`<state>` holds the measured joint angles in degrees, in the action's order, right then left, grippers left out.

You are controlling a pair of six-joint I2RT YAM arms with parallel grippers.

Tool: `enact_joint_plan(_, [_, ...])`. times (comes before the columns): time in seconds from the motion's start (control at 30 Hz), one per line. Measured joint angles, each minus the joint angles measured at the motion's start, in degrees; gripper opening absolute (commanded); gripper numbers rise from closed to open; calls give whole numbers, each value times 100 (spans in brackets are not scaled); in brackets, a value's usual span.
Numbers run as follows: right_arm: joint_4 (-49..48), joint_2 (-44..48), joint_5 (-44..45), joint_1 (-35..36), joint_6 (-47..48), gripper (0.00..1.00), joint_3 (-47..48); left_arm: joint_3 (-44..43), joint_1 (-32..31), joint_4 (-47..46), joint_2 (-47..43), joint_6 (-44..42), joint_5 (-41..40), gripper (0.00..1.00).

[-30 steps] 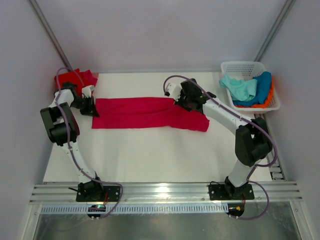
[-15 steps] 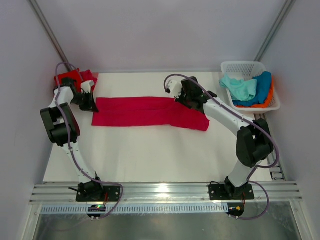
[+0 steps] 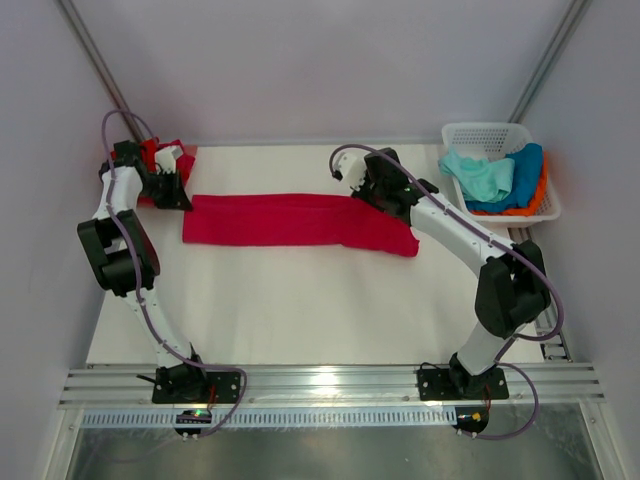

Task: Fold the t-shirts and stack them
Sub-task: Fold the tshirt

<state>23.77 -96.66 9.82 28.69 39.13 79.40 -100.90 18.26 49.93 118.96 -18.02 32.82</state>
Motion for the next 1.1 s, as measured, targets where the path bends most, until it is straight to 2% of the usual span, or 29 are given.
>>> enact_joint_plan(0.37, [-227,-177,151,-210,-7,3,146,-192,-4,-236,26,350,39,7])
enact_joint_plan(0.57, [-332,-662,149,-476,-31,3,435,-529,-31,-457,190,476,127,9])
enact_joint_plan(1.1, [-140,-2155,70,-704,-28,3,1449,-1292,-271,-503,1342,496,85,11])
